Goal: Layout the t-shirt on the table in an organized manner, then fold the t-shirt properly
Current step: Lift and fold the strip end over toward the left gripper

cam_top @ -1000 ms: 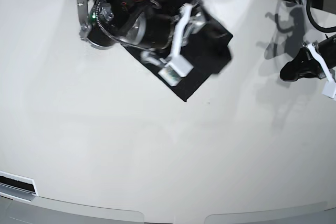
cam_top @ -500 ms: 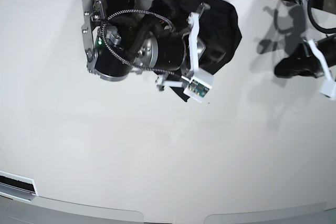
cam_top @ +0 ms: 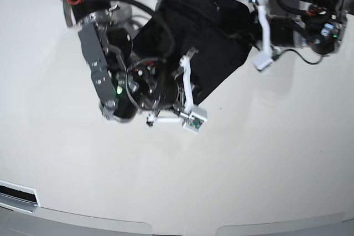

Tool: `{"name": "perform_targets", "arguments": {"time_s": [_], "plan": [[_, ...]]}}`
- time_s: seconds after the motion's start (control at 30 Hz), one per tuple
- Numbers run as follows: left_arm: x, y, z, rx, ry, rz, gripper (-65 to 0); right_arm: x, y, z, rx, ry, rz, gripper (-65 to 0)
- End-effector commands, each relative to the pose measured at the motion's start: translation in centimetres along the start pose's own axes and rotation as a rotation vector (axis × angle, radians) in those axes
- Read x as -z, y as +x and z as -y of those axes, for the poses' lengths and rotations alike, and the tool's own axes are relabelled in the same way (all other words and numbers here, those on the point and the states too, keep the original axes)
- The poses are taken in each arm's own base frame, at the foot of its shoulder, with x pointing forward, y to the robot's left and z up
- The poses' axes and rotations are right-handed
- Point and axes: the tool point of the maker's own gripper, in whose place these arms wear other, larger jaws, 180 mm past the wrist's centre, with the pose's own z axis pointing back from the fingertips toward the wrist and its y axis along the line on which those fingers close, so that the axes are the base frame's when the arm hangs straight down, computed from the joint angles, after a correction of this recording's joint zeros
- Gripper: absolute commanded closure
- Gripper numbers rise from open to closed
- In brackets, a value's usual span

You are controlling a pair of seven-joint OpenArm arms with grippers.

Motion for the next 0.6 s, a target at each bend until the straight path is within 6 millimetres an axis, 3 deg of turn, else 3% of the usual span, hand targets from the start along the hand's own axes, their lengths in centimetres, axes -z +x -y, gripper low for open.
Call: {"name": "perform_targets", "arguments": {"time_s": [0.0,0.17,0.33,0.43,0.57], "plan": [[0.1,0.6,0.5,0.027,-0.016,0.015,0.0,0.0,2.0,0.0,-0.037,0.006,0.049,0.0],[2.8,-1.0,3.2,0.054,-0.100,-0.055,0.0,2.0,1.8,-0.5,-0.126,0.015,-0.016,0.0],[4.6,-3.9,3.8,0.143,-0.079,-0.182,0.0,3.9,-0.1,0.4,-0.215,-0.028,-0.135,0.0],[5.1,-5.4,3.2,0.213,-0.040,-0.250,0.0,4.1,-1.5,2.6,-0.193,-0.133,-0.213,0.0],[4.5,-4.1,0.4,0.320,0.065,-0.243,0.0,3.5,-2.8,4.0,-0.175,-0.195,-0.264,0.0]]}}
